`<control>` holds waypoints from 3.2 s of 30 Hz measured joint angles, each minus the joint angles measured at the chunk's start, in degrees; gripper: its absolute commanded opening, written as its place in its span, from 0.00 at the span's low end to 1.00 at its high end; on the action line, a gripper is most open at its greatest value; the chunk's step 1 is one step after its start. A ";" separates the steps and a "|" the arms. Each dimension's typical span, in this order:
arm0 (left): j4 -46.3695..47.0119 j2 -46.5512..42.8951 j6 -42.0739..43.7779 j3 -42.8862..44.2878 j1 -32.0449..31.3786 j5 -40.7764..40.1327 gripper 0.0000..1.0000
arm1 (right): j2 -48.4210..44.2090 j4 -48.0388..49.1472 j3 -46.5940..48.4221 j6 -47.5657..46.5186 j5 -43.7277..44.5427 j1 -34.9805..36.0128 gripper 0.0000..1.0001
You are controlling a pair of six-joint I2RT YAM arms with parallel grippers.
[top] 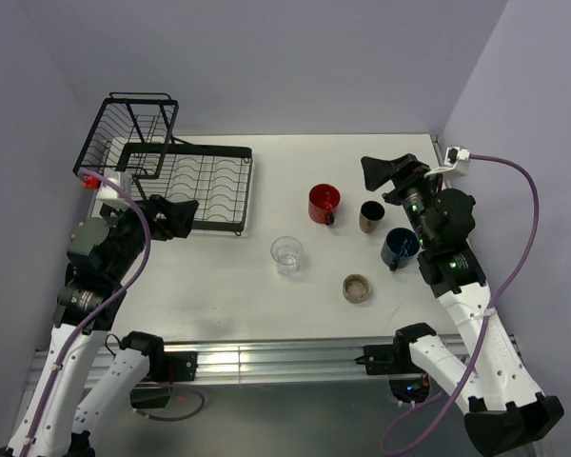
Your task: Load the cups into the dish rack
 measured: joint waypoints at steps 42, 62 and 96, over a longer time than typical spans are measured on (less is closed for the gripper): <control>-0.24 0.90 -0.07 -0.50 0.00 0.11 0.99 | 26.88 -19.26 13.62 -10.23 16.74 29.24 0.80; -0.24 1.79 -0.22 -0.66 0.00 0.11 0.99 | 41.51 -23.04 15.47 -11.28 21.90 41.94 0.61; -0.33 3.13 -0.24 -0.68 0.00 0.20 0.99 | 53.37 -28.59 18.56 -8.76 27.39 47.23 0.23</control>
